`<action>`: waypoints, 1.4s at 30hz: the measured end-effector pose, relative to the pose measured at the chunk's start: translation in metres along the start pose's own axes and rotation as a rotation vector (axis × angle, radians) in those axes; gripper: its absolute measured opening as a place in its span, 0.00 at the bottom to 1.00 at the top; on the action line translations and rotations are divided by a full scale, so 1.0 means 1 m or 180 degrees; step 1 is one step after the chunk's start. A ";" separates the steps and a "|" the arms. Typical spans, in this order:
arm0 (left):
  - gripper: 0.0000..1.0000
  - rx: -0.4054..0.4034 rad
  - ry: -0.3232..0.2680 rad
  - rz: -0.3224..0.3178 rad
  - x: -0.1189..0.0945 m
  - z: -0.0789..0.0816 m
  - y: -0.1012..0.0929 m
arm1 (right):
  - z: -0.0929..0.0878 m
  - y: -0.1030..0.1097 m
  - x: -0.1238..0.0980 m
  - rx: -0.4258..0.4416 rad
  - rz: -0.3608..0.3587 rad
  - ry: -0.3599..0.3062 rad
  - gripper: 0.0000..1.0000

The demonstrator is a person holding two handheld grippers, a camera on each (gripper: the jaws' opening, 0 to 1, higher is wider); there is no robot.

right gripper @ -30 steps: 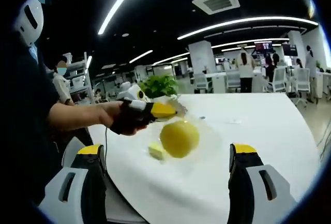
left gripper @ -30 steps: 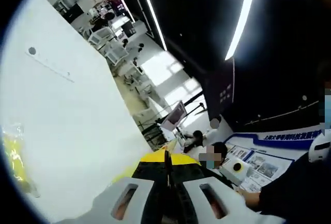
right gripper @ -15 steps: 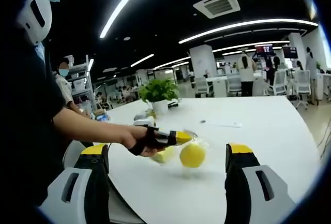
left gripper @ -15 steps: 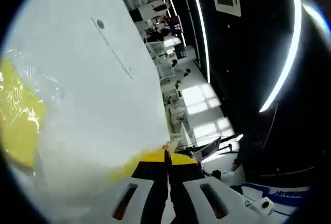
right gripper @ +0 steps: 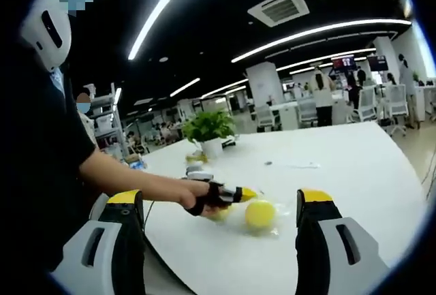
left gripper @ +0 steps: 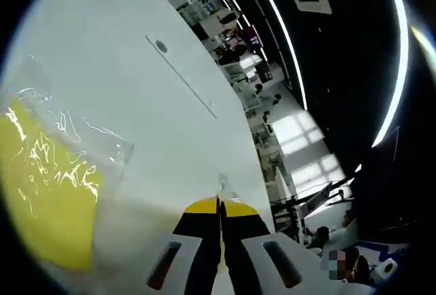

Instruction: Compare the silicone blocks by pressing each to a similar depth, holding the contact briefly, and releasing to observe deformation and rebound differences across the visible hardness samples.

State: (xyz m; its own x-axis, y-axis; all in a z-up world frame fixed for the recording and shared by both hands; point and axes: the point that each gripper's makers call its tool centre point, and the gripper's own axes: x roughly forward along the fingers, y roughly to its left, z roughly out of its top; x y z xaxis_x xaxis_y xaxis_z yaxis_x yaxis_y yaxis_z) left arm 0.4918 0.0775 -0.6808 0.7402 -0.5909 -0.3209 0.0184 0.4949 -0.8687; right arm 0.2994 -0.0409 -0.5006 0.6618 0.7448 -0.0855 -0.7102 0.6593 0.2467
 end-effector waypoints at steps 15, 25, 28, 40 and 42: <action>0.00 0.0114 0.0386 0.0394 0.011 -0.005 0.027 | -0.011 0.016 -0.010 -0.0053 -0.0128 0.0190 0.86; 0.12 0.0259 0.0629 0.0307 0.013 -0.015 0.021 | -0.012 0.029 -0.018 -0.0115 -0.0156 0.0228 0.86; 0.14 0.0353 0.0713 0.0288 0.013 -0.017 0.018 | -0.013 0.032 -0.020 -0.0119 -0.0172 0.0230 0.86; 0.34 0.1582 0.1018 0.0340 -0.016 -0.007 0.011 | -0.017 0.042 -0.010 -0.0180 -0.0124 0.0275 0.85; 0.37 0.1780 0.1051 0.0308 -0.019 -0.006 0.006 | -0.017 0.044 -0.007 -0.0197 -0.0117 0.0281 0.85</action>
State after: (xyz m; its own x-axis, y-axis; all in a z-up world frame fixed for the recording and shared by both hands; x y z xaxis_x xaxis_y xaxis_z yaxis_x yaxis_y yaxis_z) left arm 0.4741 0.0880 -0.6822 0.5124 -0.6474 -0.5642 0.3747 0.7597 -0.5315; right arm 0.2596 -0.0159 -0.5055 0.6659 0.7243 -0.1788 -0.7011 0.6895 0.1820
